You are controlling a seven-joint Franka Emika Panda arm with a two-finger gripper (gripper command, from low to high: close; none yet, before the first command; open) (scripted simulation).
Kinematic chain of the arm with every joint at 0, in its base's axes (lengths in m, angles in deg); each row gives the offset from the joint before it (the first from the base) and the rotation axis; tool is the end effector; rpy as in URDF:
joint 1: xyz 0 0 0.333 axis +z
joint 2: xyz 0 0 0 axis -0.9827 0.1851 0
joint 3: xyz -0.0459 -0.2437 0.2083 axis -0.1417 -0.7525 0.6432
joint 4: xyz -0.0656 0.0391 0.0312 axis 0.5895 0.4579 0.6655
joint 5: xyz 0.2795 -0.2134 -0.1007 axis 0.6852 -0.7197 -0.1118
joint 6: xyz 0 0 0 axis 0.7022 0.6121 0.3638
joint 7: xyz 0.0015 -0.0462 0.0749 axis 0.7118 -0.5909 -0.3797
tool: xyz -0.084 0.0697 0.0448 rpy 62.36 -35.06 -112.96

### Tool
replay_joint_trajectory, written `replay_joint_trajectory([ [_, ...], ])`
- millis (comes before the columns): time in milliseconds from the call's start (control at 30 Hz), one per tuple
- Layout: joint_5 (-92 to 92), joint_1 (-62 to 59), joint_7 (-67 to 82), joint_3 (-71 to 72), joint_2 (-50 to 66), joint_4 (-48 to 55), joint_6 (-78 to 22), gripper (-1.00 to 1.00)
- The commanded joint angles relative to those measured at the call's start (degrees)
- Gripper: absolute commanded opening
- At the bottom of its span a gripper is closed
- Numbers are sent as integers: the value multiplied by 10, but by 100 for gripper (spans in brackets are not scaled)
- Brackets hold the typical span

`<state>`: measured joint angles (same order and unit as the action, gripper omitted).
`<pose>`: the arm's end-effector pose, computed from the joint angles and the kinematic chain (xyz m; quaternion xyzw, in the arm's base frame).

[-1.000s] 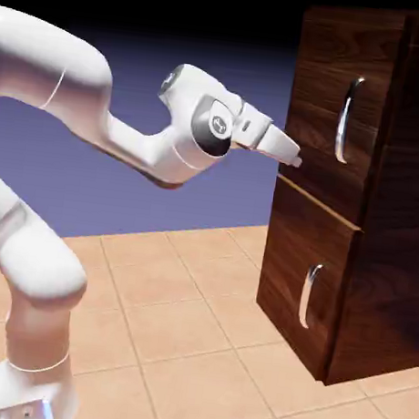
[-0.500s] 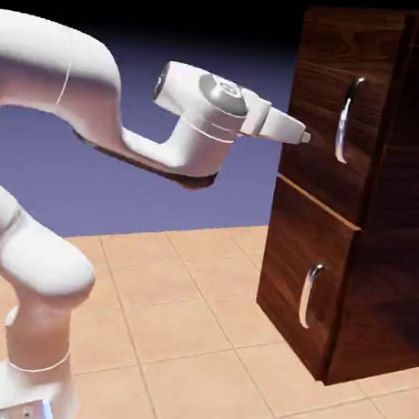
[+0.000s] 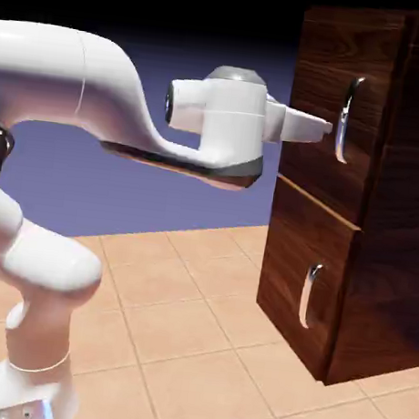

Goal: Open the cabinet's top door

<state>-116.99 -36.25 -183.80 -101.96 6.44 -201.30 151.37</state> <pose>0.3800 -0.0233 0.6026 -0.6784 0.2547 -0.6310 0.2771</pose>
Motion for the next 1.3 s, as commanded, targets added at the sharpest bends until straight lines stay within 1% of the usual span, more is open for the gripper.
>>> replay_joint_trajectory([
  [0,-25,8,-20,-8,-2,5,-1,0],
  [133,-96,30,-79,-29,-8,19,-4,0],
  [300,-127,133,-106,-109,49,96,-15,0],
  [333,-127,134,-107,-109,50,97,-15,0],
  [367,-127,134,-107,-109,50,97,-15,-100],
  [400,-127,134,-107,-109,50,97,-15,-100],
  [800,4,-115,-104,117,59,-11,-83,-100],
  [1067,93,-281,-107,275,47,-56,-96,-100],
  [1267,163,-406,-107,390,25,-81,-88,-100],
])
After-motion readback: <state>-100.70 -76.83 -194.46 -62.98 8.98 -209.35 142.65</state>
